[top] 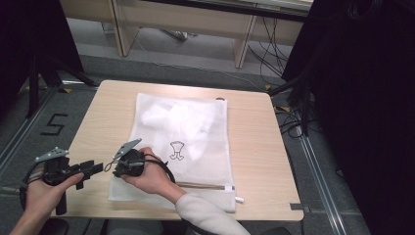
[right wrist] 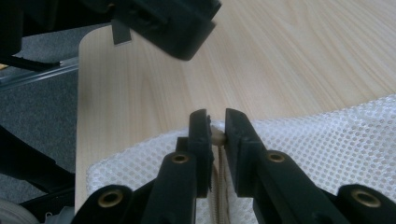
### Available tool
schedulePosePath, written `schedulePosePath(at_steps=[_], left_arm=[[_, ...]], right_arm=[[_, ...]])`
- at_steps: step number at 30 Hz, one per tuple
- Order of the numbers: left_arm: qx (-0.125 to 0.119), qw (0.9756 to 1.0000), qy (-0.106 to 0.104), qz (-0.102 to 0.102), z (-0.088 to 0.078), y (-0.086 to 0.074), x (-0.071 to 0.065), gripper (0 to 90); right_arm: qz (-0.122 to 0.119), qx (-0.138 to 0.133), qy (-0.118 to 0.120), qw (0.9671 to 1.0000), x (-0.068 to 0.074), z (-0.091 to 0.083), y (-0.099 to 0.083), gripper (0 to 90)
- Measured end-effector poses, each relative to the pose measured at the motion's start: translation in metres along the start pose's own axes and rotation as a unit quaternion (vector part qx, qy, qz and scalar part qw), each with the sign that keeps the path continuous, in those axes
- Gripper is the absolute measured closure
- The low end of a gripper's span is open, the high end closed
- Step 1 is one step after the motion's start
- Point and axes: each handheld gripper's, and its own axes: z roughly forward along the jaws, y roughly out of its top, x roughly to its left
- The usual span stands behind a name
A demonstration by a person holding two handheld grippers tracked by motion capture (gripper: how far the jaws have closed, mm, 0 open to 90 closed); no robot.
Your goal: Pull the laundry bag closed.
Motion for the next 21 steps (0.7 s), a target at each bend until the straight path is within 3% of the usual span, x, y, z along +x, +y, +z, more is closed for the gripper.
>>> schedulePosePath(at_steps=[6,12,16,18,21], left_arm=[[0.022,0.9991,-0.028,0.024,0.004,-0.003,-0.007,52.7],[0.045,0.9973,-0.045,0.037,0.011,-0.005,-0.01,51.8],[0.046,0.9968,-0.061,0.023,0.017,-0.007,-0.014,50.5],[0.062,0.9942,-0.088,0.006,0.021,-0.006,-0.016,49.1],[0.079,0.9927,-0.091,0.006,0.027,-0.007,-0.022,48.3]], right_arm=[[0.009,-0.007,0.002,0.9999,-0.004,-0.004,0.002,82.0],[-0.002,-0.013,-0.003,0.9999,-0.006,-0.01,0.007,82.0],[0.002,-0.018,-0.005,0.9998,-0.006,-0.012,0.01,82.0],[0.008,-0.02,-0.005,0.9998,-0.006,-0.012,0.011,82.1],[0.0,-0.018,-0.005,0.9998,-0.006,-0.013,0.012,82.1]])
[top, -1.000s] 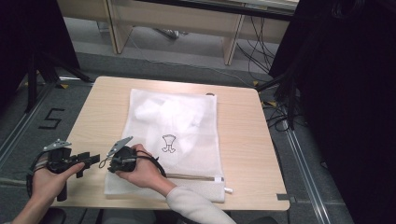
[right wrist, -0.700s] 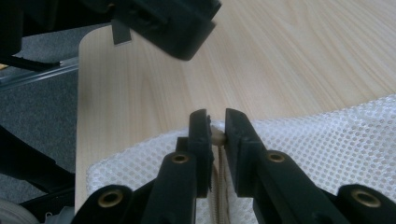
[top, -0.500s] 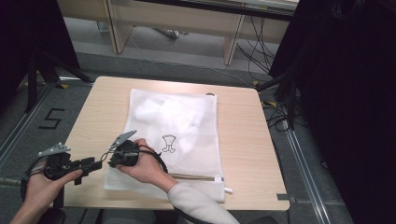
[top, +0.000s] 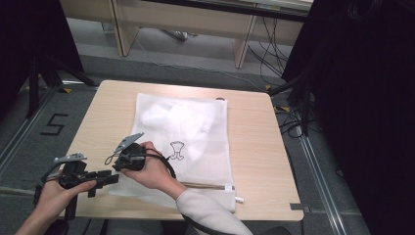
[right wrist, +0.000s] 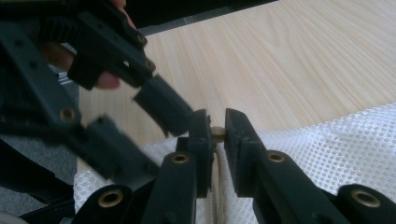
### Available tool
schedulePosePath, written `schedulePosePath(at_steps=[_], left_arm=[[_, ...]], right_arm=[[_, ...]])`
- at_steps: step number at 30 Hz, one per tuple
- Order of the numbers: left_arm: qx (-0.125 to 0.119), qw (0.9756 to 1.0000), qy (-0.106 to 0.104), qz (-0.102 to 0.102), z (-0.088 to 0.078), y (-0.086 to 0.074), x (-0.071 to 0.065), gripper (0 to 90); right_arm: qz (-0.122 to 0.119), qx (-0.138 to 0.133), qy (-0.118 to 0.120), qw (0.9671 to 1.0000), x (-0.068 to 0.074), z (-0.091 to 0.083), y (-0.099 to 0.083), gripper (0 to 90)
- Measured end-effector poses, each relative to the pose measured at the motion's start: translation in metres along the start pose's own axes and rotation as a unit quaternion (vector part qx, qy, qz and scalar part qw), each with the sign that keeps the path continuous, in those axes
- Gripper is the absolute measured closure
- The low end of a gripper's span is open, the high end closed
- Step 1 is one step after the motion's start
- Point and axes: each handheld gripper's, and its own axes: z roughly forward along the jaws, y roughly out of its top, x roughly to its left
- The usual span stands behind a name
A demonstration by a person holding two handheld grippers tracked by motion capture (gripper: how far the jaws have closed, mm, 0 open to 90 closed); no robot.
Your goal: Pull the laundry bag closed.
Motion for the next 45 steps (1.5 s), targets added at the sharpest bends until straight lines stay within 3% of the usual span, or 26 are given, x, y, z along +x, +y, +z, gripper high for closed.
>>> schedulePosePath(at_steps=[7,9,10,15,18,19,22,27,32,35,43,45], left_arm=[[0.03,0.9995,-0.003,-0.014,0.009,-0.003,0.001,49.5],[0.027,0.9995,0.001,-0.019,0.01,-0.004,0.001,50.1],[0.035,0.9992,-0.005,-0.02,0.01,-0.003,0.002,51.3],[0.044,0.998,-0.018,-0.041,0.014,-0.004,0.007,53.6],[0.037,0.998,-0.019,-0.048,0.016,-0.005,0.006,59.9],[0.045,0.9975,-0.028,-0.047,0.015,-0.004,0.007,62.6],[0.043,0.9974,-0.028,-0.05,0.014,-0.003,0.009,75.7],[0.049,0.997,-0.029,-0.053,0.013,-0.002,0.008,83.5],[0.042,0.9976,-0.017,-0.053,0.013,-0.001,0.004,85.7],[0.052,0.9971,-0.025,-0.051,0.013,-0.001,0.005,85.8],[0.045,0.9972,-0.019,-0.058,0.013,-0.001,0.004,86.0],[0.05,0.9967,-0.028,-0.058,0.012,-0.001,0.005,86.1]], right_arm=[[-0.008,-0.007,0.001,0.9999,0.002,-0.001,0.002,82.1],[-0.008,-0.006,0.001,1.0,0.002,-0.003,0.003,82.1],[0.002,-0.007,0.001,1.0,0.004,-0.003,0.003,82.1],[-0.003,-0.006,0.002,1.0,0.003,-0.005,0.004,82.1],[-0.007,-0.007,0.002,0.9999,0.004,-0.005,0.003,82.1],[-0.009,-0.006,0.003,0.9999,0.004,-0.006,0.003,82.2],[-0.011,0.0,0.006,0.9999,0.005,-0.007,-0.001,82.1],[-0.011,0.01,0.009,0.9999,0.006,-0.009,-0.007,82.1],[-0.003,0.021,0.01,0.9997,0.004,-0.014,-0.016,82.2],[-0.007,0.021,0.014,0.9997,0.003,-0.013,-0.018,82.2],[0.003,0.037,0.013,0.9992,0.004,-0.012,-0.026,82.4],[0.0,0.043,0.012,0.999,0.004,-0.013,-0.027,82.5]])
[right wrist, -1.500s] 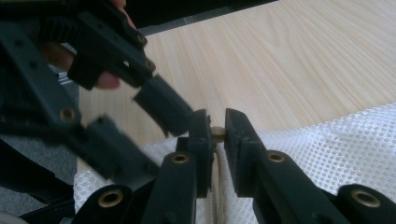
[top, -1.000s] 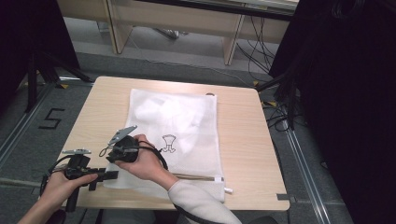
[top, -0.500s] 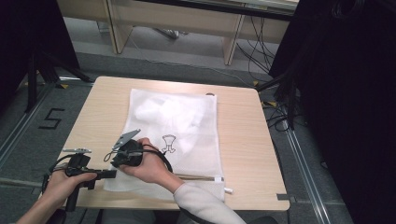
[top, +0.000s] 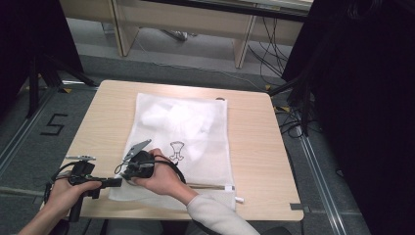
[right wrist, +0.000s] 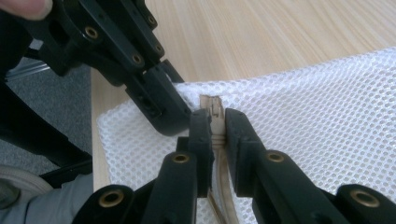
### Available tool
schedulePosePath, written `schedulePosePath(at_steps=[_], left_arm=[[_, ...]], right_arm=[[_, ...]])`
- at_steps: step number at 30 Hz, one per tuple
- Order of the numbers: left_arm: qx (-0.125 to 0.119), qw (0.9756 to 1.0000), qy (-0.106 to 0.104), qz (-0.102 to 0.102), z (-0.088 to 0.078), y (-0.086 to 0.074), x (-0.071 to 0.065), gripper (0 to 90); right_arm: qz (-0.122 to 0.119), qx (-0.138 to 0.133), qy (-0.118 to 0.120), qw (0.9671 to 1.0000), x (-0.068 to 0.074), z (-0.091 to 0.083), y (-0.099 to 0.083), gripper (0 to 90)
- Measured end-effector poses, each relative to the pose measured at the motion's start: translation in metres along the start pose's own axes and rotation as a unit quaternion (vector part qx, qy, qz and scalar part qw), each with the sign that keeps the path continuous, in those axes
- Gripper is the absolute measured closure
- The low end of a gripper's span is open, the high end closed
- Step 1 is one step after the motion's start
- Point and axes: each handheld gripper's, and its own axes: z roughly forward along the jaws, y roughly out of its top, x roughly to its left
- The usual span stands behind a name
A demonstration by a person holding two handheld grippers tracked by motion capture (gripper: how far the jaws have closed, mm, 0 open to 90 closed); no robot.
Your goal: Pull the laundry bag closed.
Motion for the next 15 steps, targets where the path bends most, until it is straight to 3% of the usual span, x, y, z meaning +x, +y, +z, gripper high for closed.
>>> schedulePosePath(at_steps=[15], left_arm=[[-0.004,1.0,0.002,0.001,-0.001,0.001,-0.001,86.1]], right_arm=[[-0.004,0.027,-0.002,0.9996,-0.001,-0.003,-0.014,82.6]])
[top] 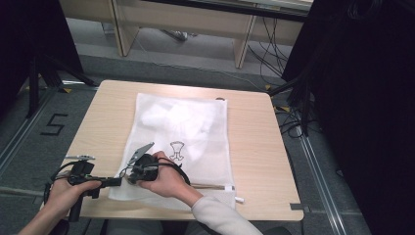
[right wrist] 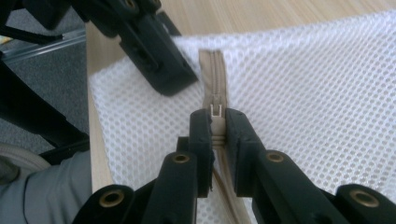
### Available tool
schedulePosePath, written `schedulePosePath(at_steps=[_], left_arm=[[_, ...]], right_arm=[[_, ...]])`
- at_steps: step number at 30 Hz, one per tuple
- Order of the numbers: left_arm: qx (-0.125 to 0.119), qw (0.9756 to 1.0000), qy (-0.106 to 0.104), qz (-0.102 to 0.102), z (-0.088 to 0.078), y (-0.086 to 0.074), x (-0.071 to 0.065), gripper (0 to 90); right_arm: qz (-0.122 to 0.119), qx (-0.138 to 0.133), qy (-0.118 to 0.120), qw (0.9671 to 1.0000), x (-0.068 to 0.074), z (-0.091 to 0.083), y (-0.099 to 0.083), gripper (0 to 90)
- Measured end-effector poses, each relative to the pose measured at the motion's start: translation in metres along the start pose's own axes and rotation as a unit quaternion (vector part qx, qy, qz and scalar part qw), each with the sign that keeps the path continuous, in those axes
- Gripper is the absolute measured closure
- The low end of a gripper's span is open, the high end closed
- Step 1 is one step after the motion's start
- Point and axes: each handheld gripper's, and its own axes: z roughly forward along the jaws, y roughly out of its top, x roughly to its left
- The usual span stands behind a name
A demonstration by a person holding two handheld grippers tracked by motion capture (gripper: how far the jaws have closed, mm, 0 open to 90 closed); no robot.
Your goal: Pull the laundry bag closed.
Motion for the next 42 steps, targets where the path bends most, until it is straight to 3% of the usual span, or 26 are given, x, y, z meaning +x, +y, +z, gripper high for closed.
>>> schedulePosePath(at_steps=[4,7,8,16,24,25,28,33,36,37,42], left_arm=[[-0.01,0.9999,0.012,0.005,0.001,0.0,-0.002,86.0],[0.001,0.9999,0.011,0.011,0.0,0.0,-0.001,86.0],[0.003,0.9998,0.016,0.016,0.0,0.0,-0.002,86.0],[0.001,0.9985,0.043,0.035,0.001,0.001,-0.005,86.0],[0.003,0.9981,0.047,0.039,0.002,0.0,-0.006,86.0],[0.002,0.9981,0.048,0.039,0.002,0.0,-0.006,86.0],[0.006,0.998,0.047,0.041,0.002,0.0,-0.005,85.9],[0.009,0.9979,0.048,0.042,0.002,0.0,-0.005,85.9],[0.01,0.9978,0.05,0.042,0.003,0.0,-0.005,85.9],[0.01,0.9977,0.052,0.042,0.003,0.0,-0.005,85.9],[0.01,0.9977,0.052,0.042,0.003,-0.001,-0.005,85.9]], right_arm=[[-0.004,0.007,0.0,1.0,-0.001,-0.001,-0.005,82.6],[-0.011,0.01,-0.006,0.9999,-0.002,-0.001,-0.008,82.6],[-0.003,0.011,0.0,0.9999,-0.001,-0.001,-0.009,82.5],[-0.015,0.02,-0.009,0.9996,-0.002,-0.007,-0.016,82.5],[-0.003,0.014,-0.005,0.9999,-0.003,-0.011,-0.023,82.5],[-0.017,0.017,-0.014,0.9996,-0.005,-0.012,-0.024,82.5],[-0.007,0.014,-0.004,0.9999,-0.005,-0.013,-0.025,82.5],[-0.017,0.01,-0.005,0.9998,-0.006,-0.015,-0.027,82.5],[-0.004,0.014,-0.006,0.9999,-0.006,-0.017,-0.03,82.5],[-0.013,0.013,-0.005,0.9998,-0.008,-0.017,-0.03,82.5],[-0.003,0.019,-0.006,0.9998,-0.008,-0.02,-0.035,82.5]])
